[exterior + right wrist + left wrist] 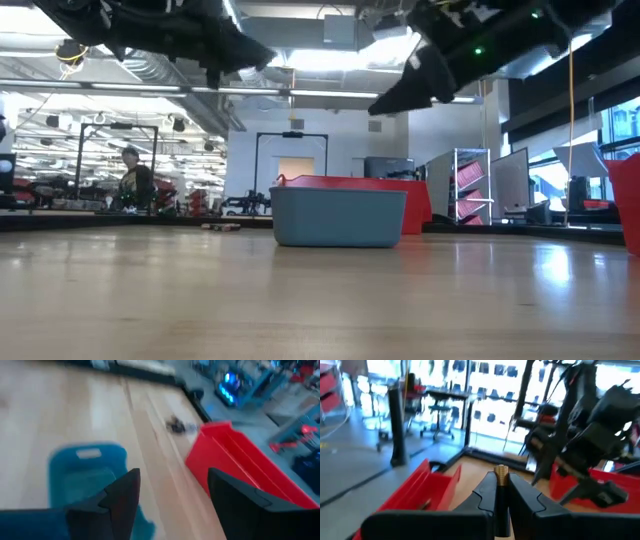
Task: Sort batteries
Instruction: Put the black battery into the blue bin
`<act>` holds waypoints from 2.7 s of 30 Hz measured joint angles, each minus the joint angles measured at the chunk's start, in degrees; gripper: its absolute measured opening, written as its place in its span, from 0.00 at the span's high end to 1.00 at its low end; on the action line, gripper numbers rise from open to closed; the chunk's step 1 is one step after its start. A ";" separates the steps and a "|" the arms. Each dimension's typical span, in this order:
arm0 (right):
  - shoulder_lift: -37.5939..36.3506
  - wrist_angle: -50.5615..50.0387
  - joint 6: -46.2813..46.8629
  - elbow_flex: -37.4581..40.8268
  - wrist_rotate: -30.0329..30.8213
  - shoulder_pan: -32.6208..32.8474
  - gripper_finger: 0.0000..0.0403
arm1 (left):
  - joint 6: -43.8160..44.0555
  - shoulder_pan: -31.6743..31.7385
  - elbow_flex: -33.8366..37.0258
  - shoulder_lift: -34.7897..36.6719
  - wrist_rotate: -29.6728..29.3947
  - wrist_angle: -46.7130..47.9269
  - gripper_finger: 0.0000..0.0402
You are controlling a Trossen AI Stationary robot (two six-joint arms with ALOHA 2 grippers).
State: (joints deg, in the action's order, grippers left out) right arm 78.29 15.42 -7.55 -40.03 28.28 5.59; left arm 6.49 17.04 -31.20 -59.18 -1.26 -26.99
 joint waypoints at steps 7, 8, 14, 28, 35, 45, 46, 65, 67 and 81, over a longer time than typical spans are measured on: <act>2.06 21.80 0.25 5.38 -6.18 0.00 0.42 | -4.36 -4.58 0.00 -5.59 -0.04 -14.48 0.96; 3.07 23.96 0.24 5.44 -7.34 0.00 0.42 | -4.66 -5.04 0.00 -6.68 -0.08 -16.69 0.96; 11.05 41.68 -0.14 5.24 -13.10 0.00 0.42 | -5.45 -7.25 0.00 -12.06 -0.13 -26.33 0.96; 21.72 33.72 3.21 -13.57 -11.65 -3.42 0.42 | -5.44 -9.31 0.00 -13.79 -0.07 -29.25 0.95; 19.40 30.25 2.33 -15.65 -6.44 -3.39 0.42 | -5.47 -10.58 0.00 -13.77 -0.04 -28.95 0.96; 17.70 29.52 -0.23 -17.12 -13.80 -3.39 0.44 | -7.50 -12.61 0.00 -13.76 -0.02 -29.03 0.96; 17.70 29.23 -0.22 -17.41 -15.22 -3.39 0.46 | -7.52 -12.75 0.00 -13.74 -0.02 -29.02 0.95; 12.53 13.21 -2.06 -18.13 -7.65 -3.28 0.93 | -7.40 -12.36 -0.09 -12.77 -0.98 -18.80 0.82; 9.07 5.97 -1.89 -18.29 -4.81 -3.45 0.94 | -5.67 -11.35 -0.04 -11.15 -3.44 -10.90 0.76; 9.96 -54.47 9.04 -52.86 -11.71 -22.59 0.95 | -1.29 -8.81 -0.05 9.94 -18.58 23.60 0.61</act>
State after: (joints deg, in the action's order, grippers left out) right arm 88.25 -39.05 1.49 -92.89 16.56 -17.00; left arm 5.20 8.22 -31.25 -49.24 -19.84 -3.39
